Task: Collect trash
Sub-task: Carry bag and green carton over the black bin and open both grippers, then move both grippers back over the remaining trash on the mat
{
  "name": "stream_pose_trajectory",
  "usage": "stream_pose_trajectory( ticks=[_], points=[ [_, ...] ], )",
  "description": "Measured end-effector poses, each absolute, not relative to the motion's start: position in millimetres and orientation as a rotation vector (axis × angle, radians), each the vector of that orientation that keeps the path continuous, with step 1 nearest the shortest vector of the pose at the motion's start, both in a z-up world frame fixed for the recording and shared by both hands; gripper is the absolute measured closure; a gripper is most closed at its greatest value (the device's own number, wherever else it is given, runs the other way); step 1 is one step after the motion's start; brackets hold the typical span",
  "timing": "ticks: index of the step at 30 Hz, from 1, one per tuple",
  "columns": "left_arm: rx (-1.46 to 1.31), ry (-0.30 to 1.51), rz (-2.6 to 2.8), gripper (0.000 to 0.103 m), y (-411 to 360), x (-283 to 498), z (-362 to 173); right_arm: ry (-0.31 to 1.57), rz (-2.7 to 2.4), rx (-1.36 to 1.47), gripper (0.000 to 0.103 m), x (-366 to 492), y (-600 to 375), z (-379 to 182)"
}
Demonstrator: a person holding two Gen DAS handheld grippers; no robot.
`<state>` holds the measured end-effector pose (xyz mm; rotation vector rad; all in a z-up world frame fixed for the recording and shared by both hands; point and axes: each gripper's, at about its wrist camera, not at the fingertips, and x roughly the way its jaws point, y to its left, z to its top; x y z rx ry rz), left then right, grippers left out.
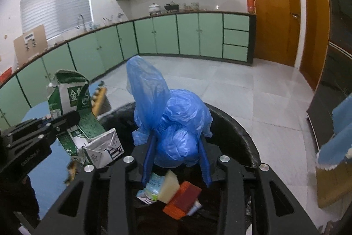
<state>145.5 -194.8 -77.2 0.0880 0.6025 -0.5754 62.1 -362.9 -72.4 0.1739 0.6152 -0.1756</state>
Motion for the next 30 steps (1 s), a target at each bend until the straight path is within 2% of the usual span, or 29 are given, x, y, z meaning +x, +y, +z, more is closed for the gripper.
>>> stream_pose_trajectory(
  ticks=[1, 2, 4, 5, 7, 9, 11, 14, 17, 30],
  points=[
    [0.091, 0.615, -0.582, 0.091, -198.2, 147.5, -79.9, 0.622, -0.19, 0.175, 0.058, 62.7, -366.0, -75.5],
    [0.09, 0.622, -0.585, 0.082, -198.9, 148.9, -81.1, 0.628, -0.191, 0.176, 0.05, 64.5, -367.5, -76.9],
    [0.087, 0.625, -0.579, 0.072, -197.9, 149.7, -84.4, 0.637, -0.209, 0.179, 0.038, 65.9, -369.3, -80.9],
    [0.086, 0.625, -0.577, 0.071, -199.0, 150.4, -83.5, 0.637, -0.214, 0.179, 0.035, 65.4, -370.0, -81.5],
    [0.082, 0.632, -0.573, 0.07, -196.1, 151.6, -84.2, 0.638, -0.227, 0.176, 0.021, 64.1, -371.3, -83.0],
    [0.075, 0.63, -0.56, 0.063, -191.3, 150.4, -81.5, 0.625, -0.244, 0.175, 0.013, 63.0, -369.9, -81.9],
    [0.071, 0.611, -0.536, 0.05, -181.7, 147.8, -76.9, 0.607, -0.243, 0.182, 0.007, 61.8, -366.2, -79.3],
    [0.08, 0.582, -0.505, 0.039, -167.9, 143.3, -68.7, 0.592, -0.22, 0.185, 0.006, 63.6, -354.6, -73.8],
    [0.089, 0.558, -0.459, 0.033, -145.8, 138.5, -61.9, 0.582, -0.186, 0.173, 0.006, 69.2, -337.9, -66.4],
    [0.08, 0.54, -0.102, 0.03, -0.7, 115.9, -55.8, 0.509, 0.084, 0.075, 0.006, 102.7, -201.9, -45.1]
  ],
)
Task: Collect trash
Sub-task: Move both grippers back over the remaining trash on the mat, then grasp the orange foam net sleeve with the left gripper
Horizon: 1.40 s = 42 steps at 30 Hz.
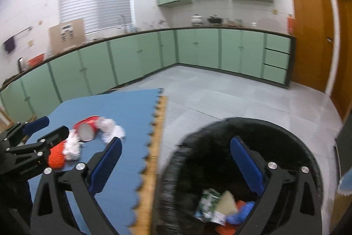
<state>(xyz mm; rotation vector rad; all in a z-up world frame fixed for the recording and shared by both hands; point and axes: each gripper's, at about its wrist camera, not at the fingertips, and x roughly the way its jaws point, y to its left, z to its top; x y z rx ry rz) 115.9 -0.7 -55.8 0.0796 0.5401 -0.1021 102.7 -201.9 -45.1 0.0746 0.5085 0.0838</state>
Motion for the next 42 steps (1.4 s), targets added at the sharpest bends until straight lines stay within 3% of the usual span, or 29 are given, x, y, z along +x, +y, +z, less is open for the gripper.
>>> stream_pose_trajectory(
  ticks=[10, 23, 29, 35, 42],
  points=[
    [0.041, 0.611, 0.091, 0.03, 93.0, 113.5, -76.7, 0.53, 0.211, 0.053, 0.006, 130.5, -121.3, -62.1],
    [-0.045, 0.739, 0.111, 0.031, 118.4, 125.2, -120.2, 0.573, 0.24, 0.019, 0.006, 142.9, -82.5, -91.4],
    [-0.073, 0.778, 0.074, 0.052, 116.5, 129.3, -128.7, 0.572, 0.245, -0.004, 0.006, 142.9, -78.3, -92.5],
    [-0.058, 0.758, 0.089, 0.091, 111.1, 124.7, -127.0, 0.584, 0.263, -0.014, 0.006, 144.4, -71.7, -96.2],
    [-0.1, 0.729, 0.116, 0.093, 123.7, 118.0, -118.9, 0.589, 0.297, -0.02, 0.006, 147.2, -59.0, -96.5]
  ],
)
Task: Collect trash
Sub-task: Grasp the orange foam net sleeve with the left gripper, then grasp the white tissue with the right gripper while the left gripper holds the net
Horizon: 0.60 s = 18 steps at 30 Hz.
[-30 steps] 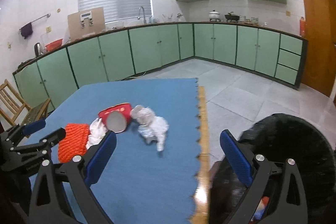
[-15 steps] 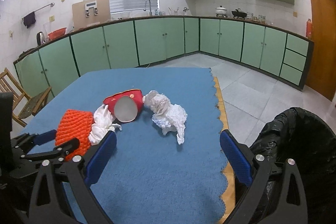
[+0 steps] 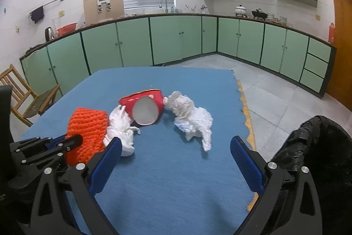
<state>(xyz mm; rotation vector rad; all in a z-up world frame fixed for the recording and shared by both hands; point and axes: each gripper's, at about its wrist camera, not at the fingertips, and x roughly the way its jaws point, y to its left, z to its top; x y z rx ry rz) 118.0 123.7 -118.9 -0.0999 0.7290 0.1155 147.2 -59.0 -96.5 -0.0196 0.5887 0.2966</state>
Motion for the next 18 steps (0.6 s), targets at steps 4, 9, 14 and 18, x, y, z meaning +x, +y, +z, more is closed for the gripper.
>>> stream_pose_trajectory(
  ticks=[4, 9, 14, 18],
  points=[
    [-0.093, 0.694, 0.152, 0.093, 135.8, 115.1, -109.8, 0.593, 0.33, -0.016, 0.006, 153.4, -42.6, -96.3],
    [-0.076, 0.674, 0.198, 0.093, 153.2, 117.0, -106.5, 0.609, 0.366, -0.024, 0.007, 164.0, -13.6, -100.3],
    [-0.063, 0.672, 0.223, 0.093, 169.0, 121.1, -107.8, 0.652, 0.371, -0.047, 0.013, 174.3, 10.7, -110.4],
    [-0.071, 0.677, 0.24, 0.093, 179.9, 123.5, -111.4, 0.708, 0.376, -0.056, 0.024, 181.5, 22.5, -120.5]
  ],
)
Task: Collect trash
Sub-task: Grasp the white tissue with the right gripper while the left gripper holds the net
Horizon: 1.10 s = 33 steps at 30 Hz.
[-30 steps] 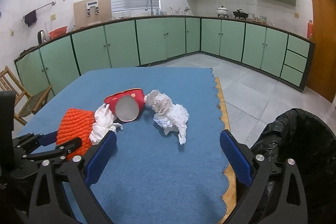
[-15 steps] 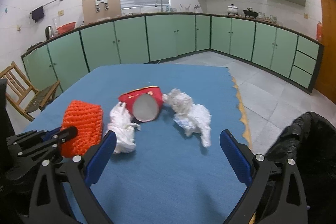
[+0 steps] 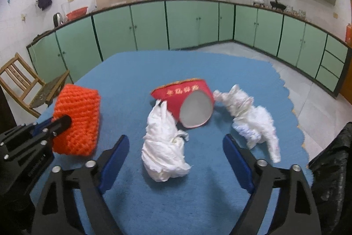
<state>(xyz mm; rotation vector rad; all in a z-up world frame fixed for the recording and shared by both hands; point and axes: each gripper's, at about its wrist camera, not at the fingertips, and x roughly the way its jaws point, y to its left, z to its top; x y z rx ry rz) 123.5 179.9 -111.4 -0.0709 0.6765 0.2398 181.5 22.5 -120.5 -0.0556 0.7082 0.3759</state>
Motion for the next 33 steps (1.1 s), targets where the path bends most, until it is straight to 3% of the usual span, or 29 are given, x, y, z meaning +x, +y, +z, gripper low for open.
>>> stream_pose_trajectory(
  ticks=[6, 8, 13, 33],
  points=[
    [-0.083, 0.683, 0.239, 0.093, 184.5, 124.3, -115.7, 0.776, 0.398, -0.063, 0.05, 187.0, 27.8, -129.7],
    [-0.082, 0.682, 0.237, 0.093, 183.9, 124.5, -115.6, 0.797, 0.422, -0.064, 0.064, 188.2, 29.3, -132.2],
    [-0.092, 0.683, 0.242, 0.093, 186.1, 124.1, -115.4, 0.798, 0.447, -0.052, 0.076, 185.4, 26.8, -131.6],
    [-0.059, 0.565, 0.114, 0.093, 123.4, 115.7, -58.4, 0.615, 0.398, 0.012, 0.078, 153.7, -41.1, -49.4]
  ],
)
